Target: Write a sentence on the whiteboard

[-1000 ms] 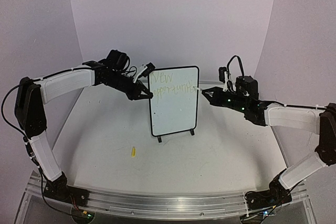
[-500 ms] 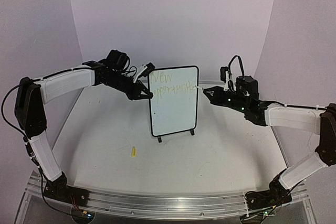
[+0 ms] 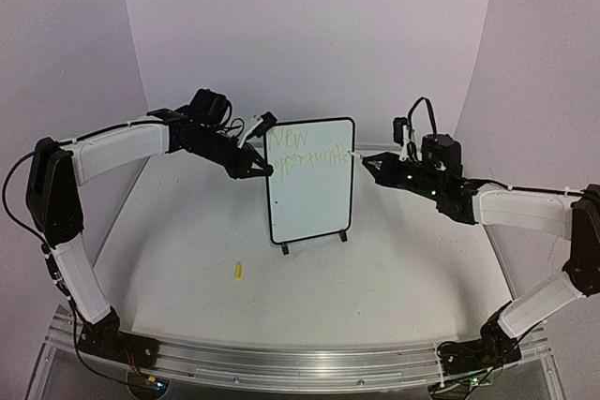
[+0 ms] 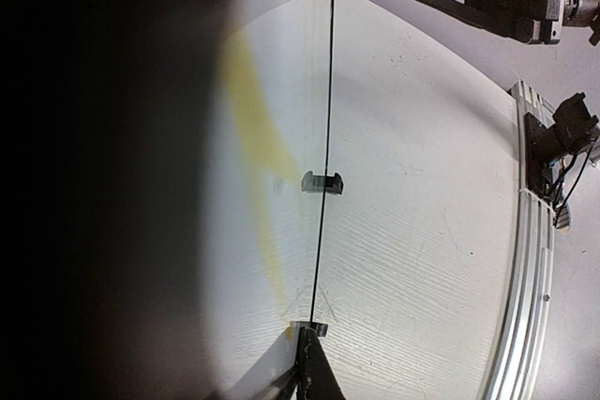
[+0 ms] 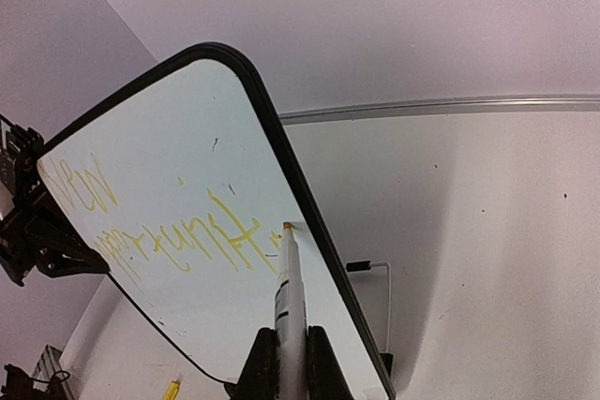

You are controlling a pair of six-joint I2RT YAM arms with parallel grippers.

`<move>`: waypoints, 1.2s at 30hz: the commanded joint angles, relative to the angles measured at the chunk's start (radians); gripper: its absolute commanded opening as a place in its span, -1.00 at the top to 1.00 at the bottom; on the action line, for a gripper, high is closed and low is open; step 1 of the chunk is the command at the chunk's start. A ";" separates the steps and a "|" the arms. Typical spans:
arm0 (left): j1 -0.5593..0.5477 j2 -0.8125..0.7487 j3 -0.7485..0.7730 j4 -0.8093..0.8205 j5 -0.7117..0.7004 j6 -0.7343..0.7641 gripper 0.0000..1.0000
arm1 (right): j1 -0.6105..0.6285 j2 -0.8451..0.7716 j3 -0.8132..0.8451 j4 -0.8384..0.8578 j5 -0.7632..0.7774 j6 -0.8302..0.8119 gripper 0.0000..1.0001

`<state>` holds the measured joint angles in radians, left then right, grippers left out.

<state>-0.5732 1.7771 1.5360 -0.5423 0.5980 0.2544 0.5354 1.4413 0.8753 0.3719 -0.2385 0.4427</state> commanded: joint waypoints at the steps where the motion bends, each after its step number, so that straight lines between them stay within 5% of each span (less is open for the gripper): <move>1: -0.007 -0.018 -0.019 -0.074 -0.090 0.057 1.00 | -0.001 0.027 0.042 0.048 -0.020 -0.005 1.00; 36: -0.007 -0.016 -0.018 -0.074 -0.090 0.056 1.00 | -0.001 -0.039 -0.033 0.037 0.043 0.018 1.00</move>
<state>-0.5732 1.7771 1.5360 -0.5439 0.5957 0.2422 0.5354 1.4485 0.8352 0.3887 -0.2313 0.4580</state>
